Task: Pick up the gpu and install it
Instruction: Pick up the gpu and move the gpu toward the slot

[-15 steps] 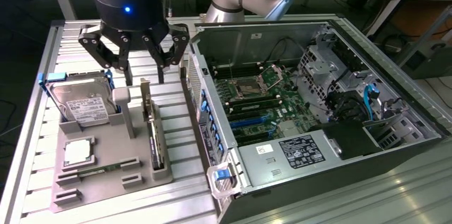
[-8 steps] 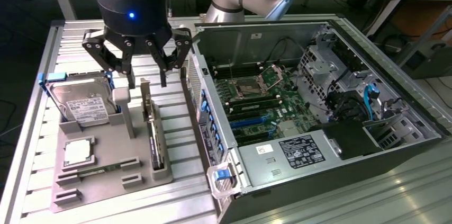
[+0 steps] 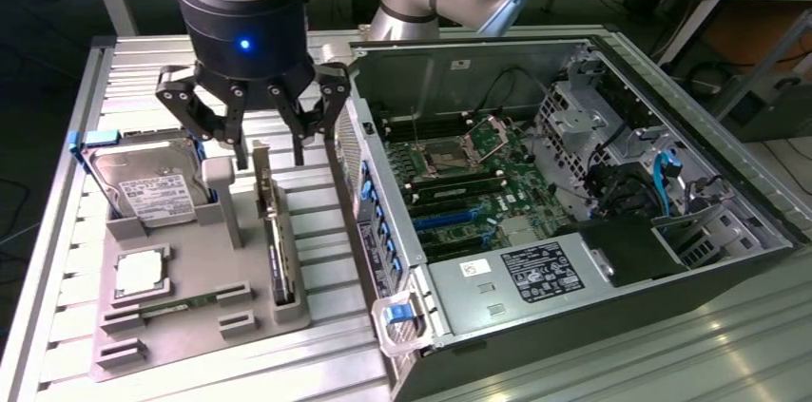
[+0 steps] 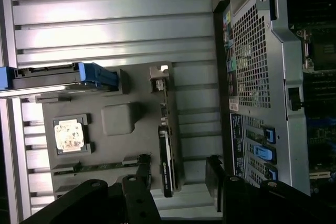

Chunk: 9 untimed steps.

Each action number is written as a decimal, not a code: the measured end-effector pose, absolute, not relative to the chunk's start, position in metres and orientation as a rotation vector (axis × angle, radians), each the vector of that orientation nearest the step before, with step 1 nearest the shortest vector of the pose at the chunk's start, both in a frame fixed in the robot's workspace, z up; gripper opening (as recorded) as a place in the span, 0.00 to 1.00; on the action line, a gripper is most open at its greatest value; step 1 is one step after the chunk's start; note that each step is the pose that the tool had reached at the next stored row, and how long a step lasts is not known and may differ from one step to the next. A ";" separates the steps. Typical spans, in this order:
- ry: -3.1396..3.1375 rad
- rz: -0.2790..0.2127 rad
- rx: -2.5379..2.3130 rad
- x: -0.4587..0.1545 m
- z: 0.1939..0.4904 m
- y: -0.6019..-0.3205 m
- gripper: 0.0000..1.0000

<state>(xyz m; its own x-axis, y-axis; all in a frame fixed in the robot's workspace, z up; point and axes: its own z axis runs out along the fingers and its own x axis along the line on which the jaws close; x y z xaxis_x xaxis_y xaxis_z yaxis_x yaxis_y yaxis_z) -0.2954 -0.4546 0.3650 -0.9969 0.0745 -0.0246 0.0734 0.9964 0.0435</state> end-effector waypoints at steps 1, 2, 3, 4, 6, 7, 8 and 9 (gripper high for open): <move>3.113 0.066 0.115 -0.295 0.364 -0.455 0.54; 3.113 0.066 0.115 -0.295 0.364 -0.456 0.54; 3.113 0.066 0.115 -0.295 0.363 -0.456 0.54; 3.113 0.066 0.115 -0.295 0.362 -0.457 0.54; 3.113 0.066 0.115 -0.294 0.361 -0.458 0.54; 3.113 0.066 0.115 -0.294 0.360 -0.458 0.54; 3.113 0.066 0.115 -0.294 0.359 -0.459 0.54; 3.113 0.066 0.115 -0.294 0.359 -0.459 0.54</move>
<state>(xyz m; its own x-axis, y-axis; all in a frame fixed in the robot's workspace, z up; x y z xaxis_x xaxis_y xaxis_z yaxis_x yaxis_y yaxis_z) -0.2938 -0.4591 0.3588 -0.9969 0.0745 -0.0245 0.0734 0.9964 0.0435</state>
